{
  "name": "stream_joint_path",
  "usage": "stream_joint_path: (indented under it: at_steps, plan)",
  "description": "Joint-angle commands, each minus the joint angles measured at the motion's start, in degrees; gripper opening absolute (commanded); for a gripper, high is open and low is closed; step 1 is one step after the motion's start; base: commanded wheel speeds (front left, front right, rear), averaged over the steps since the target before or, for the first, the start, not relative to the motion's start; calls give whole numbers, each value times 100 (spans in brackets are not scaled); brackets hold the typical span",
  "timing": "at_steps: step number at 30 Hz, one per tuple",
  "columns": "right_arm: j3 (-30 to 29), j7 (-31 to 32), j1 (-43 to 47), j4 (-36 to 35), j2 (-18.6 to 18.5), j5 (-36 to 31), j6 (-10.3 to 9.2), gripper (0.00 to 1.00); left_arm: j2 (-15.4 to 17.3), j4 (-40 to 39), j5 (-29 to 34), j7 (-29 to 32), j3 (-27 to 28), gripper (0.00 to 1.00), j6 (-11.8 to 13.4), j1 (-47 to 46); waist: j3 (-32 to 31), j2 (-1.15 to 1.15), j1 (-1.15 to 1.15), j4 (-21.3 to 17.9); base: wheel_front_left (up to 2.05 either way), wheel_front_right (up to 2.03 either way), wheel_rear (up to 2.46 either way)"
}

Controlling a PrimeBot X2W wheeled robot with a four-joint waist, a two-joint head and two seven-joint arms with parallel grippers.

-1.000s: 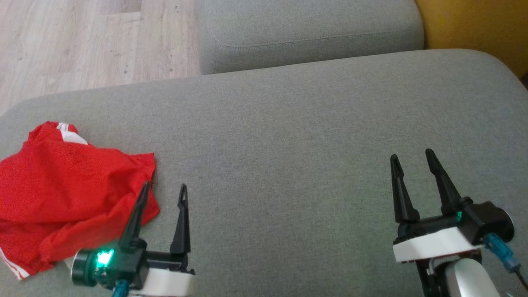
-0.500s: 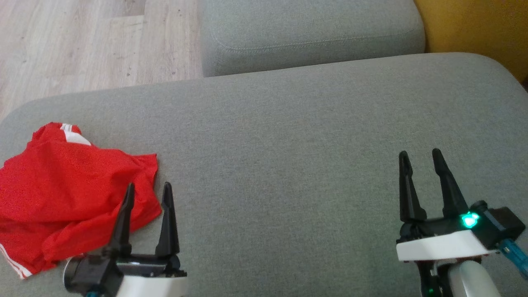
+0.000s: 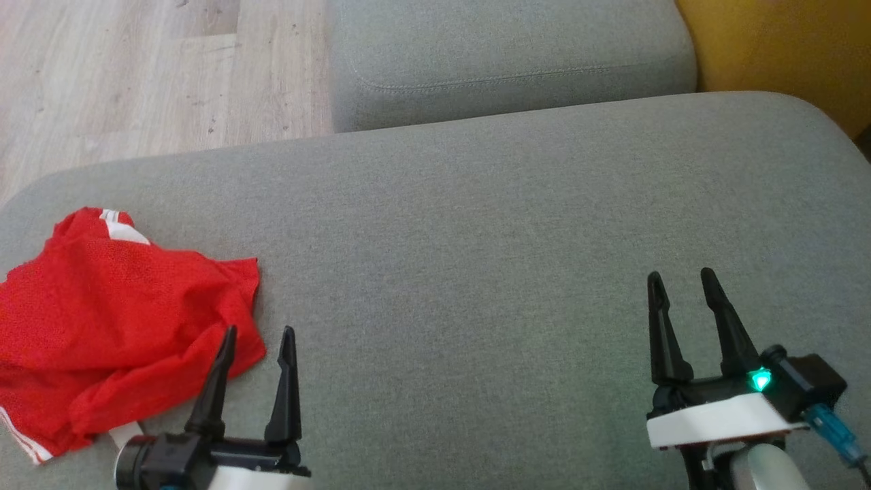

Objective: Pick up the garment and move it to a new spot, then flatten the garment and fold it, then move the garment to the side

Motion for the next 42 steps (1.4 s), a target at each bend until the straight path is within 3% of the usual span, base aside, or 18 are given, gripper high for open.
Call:
stream_joint_path:
  at_steps: [1, 12, 24, 42]
  plan:
    - [163, -61, -161, -165, -52, -74, 44, 100, -24, -151, 1, -55, 130, 100, -14, -205, -5, 0, 0, 1, 0, 0, 0]
    - [127, -61, -121, -159, -52, -146, 44, 100, -26, -284, -162, -55, 81, 100, 190, -200, -41, 0, 0, 14, 0, 0, 0]
    - [146, -61, -58, -94, -52, -82, 44, 100, -27, -195, -178, -55, 99, 100, 163, -190, -64, 0, 0, 317, 0, 0, 0]
    - [561, -61, 60, 25, -52, 206, 44, 100, -27, -168, 120, -55, 450, 100, 79, -47, -262, 0, 0, 2245, 0, 0, 0]
